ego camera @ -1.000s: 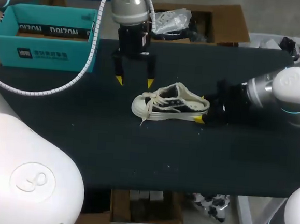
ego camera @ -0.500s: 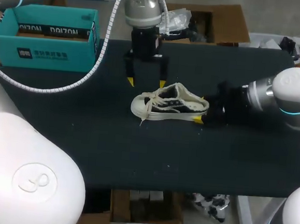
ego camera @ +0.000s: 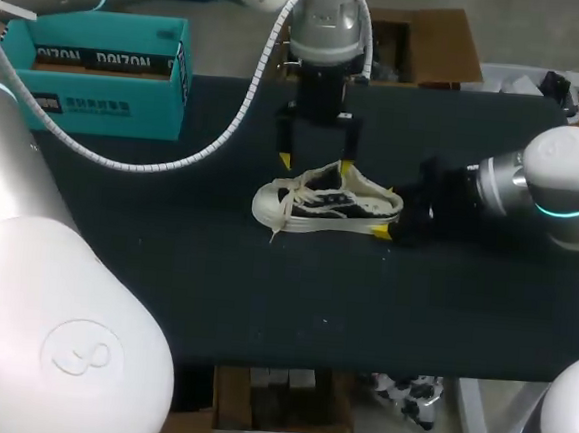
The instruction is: Open the shoe tongue, take the insole out of the shoe, put the insole back into the shoe, and pack the shoe into the shoebox
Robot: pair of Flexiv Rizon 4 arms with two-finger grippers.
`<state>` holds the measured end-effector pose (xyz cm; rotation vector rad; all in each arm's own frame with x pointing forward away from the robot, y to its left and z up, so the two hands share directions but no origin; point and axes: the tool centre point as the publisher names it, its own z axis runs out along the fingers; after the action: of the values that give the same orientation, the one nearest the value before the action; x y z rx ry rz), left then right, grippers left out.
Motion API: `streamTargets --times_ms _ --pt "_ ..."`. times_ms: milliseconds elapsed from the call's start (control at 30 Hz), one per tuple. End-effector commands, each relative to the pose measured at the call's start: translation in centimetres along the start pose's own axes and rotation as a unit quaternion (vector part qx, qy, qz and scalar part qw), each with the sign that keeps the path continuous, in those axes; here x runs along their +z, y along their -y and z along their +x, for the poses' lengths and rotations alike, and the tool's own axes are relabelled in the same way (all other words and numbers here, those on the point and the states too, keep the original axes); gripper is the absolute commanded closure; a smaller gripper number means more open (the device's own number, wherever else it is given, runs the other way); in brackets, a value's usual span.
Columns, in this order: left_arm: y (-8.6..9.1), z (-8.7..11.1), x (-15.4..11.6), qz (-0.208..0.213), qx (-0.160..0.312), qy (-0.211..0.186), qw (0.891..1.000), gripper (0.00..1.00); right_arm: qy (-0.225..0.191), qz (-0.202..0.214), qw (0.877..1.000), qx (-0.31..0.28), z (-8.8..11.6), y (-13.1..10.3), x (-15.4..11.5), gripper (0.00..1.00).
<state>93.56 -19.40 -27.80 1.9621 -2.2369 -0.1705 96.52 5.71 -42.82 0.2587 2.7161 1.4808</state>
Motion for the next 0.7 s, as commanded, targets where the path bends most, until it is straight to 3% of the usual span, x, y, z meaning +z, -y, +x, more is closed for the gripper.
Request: streamTargets --times_ms 33,67,100,133,167,200,367,433,500,533,700 --pt "2.3 0.9 0.5 -0.038 -0.004 0.013 0.999 0.09 -0.001 -0.002 1.0 -0.001 0.1 0.3 0.4 1.0" --pt "2.5 1.0 0.7 -0.04 -0.004 0.014 0.999 0.15 -0.001 -0.002 1.0 -0.001 0.1 0.3 0.4 1.0" --pt "2.7 1.0 0.8 -0.042 -0.005 0.015 0.999 0.32 -0.001 -0.002 1.0 -0.001 0.1 0.3 0.4 1.0" --pt "2.9 1.1 0.8 -0.048 -0.004 0.014 0.999 0.35 -0.001 -0.002 1.0 -0.001 0.1 0.3 0.4 1.0" --pt "3.0 1.2 0.9 -0.05 -0.004 0.014 0.999 0.51 -0.001 -0.002 1.0 -0.001 0.1 0.3 0.4 1.0" --pt "3.0 1.3 1.0 -0.051 -0.005 0.017 0.999 0.54 -0.001 -0.002 1.0 -0.001 0.1 0.3 0.4 1.0" --pt "3.4 1.8 1.2 -0.057 -0.006 0.024 0.998 0.46 -0.001 -0.002 1.0 -0.001 0.1 0.3 0.4 1.0" --pt "3.7 1.9 1.1 -0.059 -0.007 0.023 0.998 0.49 -0.001 -0.002 1.0 -0.001 0.1 0.3 0.4 1.0" --pt "3.8 1.9 1.1 -0.06 -0.007 0.02 0.998 0.44 -0.001 -0.002 1.0 -0.001 0.1 0.3 0.4 1.0" --pt "3.8 2.0 1.1 -0.06 -0.006 0.018 0.998 0.34 -0.001 -0.002 1.0 -0.001 0.1 0.3 0.4 1.0" --pt "3.7 2.4 0.8 -0.059 -0.004 0.016 0.998 0.29 -0.001 -0.002 1.0 -0.001 0.1 0.3 0.4 1.0"
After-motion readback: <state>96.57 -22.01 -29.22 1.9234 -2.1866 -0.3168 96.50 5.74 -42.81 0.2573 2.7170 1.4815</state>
